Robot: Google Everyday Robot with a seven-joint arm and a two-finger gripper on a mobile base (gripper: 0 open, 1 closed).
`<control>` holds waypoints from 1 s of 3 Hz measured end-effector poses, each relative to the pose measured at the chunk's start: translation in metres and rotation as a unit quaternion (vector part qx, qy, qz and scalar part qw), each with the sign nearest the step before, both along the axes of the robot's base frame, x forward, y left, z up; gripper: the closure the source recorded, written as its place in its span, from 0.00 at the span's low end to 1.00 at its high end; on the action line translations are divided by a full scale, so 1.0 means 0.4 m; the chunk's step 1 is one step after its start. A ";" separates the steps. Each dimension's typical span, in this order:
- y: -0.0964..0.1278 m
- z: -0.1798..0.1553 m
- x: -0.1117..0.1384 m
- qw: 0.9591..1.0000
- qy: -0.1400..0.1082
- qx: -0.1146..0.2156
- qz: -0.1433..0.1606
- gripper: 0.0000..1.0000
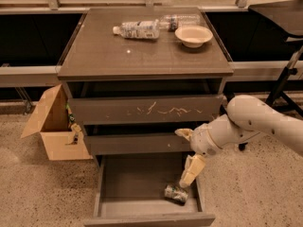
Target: Pick 7up can from bottom drawer and place on counter
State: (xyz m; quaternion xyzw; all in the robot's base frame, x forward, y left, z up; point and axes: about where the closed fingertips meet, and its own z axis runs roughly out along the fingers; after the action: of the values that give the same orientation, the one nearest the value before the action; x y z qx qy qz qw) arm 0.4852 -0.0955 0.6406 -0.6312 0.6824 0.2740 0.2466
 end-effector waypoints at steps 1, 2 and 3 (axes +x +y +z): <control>0.002 -0.086 0.003 1.000 0.019 0.003 0.015 0.00; -0.012 -0.218 0.003 0.999 0.038 0.005 0.035 0.00; -0.033 -0.370 0.007 0.998 0.051 -0.008 0.046 0.00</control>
Offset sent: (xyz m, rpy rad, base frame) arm 0.0027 -0.0154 -0.1556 0.0147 0.1215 0.1178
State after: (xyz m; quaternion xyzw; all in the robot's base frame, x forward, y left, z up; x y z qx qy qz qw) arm 0.4878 -0.1086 0.4924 -0.6492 0.6663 0.3116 0.1936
